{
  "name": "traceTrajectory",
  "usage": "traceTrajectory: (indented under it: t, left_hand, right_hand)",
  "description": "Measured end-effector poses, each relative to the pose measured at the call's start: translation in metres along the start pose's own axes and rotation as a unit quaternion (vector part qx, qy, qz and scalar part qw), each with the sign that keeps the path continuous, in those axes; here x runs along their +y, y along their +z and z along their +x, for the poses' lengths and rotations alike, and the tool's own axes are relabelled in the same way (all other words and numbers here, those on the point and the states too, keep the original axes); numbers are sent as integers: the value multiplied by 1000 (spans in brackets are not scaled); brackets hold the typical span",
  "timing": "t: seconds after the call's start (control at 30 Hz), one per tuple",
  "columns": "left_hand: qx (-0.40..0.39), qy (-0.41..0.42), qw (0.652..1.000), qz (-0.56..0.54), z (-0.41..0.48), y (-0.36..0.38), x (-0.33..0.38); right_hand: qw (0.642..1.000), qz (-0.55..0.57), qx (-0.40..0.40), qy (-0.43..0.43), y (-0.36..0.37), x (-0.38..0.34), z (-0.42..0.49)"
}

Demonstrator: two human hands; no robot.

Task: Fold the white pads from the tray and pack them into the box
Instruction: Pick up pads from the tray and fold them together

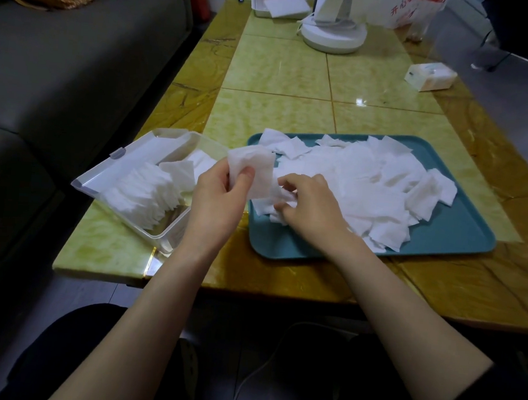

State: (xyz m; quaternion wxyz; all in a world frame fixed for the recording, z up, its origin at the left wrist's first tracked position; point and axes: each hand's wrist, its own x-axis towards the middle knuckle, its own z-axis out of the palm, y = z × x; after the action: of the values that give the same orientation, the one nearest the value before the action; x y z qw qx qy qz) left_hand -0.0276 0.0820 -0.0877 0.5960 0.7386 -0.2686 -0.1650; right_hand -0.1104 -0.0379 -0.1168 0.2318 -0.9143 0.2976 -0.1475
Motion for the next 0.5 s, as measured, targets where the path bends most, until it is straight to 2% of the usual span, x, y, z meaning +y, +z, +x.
traceTrajectory:
  t: [0.23,0.33,0.5]
  left_hand:
    - [1,3,1000,12,2,2,1]
    - [-6,7,1000,10,1,1,2]
    - [-7,6,1000,7,1,1,3]
  right_hand:
    - [999,6,28,-27,2,-4,5]
    - [996,73,51,-33,0,-8,5]
    - [976,188,111,5,-11,-10,8]
